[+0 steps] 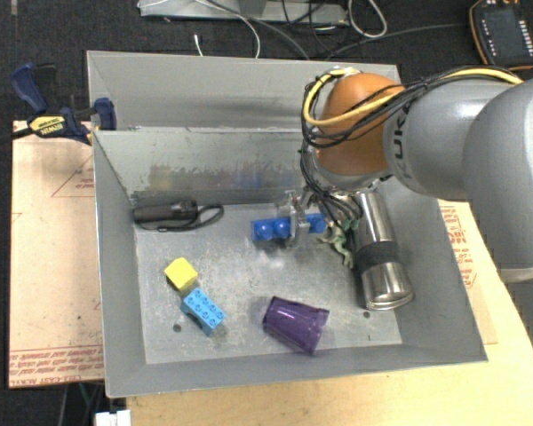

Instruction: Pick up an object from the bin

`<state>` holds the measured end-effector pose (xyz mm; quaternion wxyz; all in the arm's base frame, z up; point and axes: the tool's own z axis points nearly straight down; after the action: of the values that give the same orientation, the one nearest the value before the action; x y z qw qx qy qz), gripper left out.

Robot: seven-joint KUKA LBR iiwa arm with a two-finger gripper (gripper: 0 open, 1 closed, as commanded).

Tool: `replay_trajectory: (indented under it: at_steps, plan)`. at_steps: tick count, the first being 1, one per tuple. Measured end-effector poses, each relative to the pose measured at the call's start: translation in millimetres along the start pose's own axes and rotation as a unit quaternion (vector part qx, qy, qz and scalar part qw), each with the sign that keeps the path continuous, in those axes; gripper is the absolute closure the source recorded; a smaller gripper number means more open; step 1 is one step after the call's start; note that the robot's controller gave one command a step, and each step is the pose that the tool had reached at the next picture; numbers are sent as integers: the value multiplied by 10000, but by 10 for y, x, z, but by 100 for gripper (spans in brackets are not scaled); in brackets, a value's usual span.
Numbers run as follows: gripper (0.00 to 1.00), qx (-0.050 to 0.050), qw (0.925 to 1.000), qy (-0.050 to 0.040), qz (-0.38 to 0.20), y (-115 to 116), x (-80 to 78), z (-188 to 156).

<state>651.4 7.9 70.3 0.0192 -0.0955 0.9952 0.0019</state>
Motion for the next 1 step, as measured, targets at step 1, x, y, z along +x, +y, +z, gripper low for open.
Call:
replay_trajectory:
  at_steps: [1]
  plan:
    - [100,-6,10000,10,29,1,191,-920]
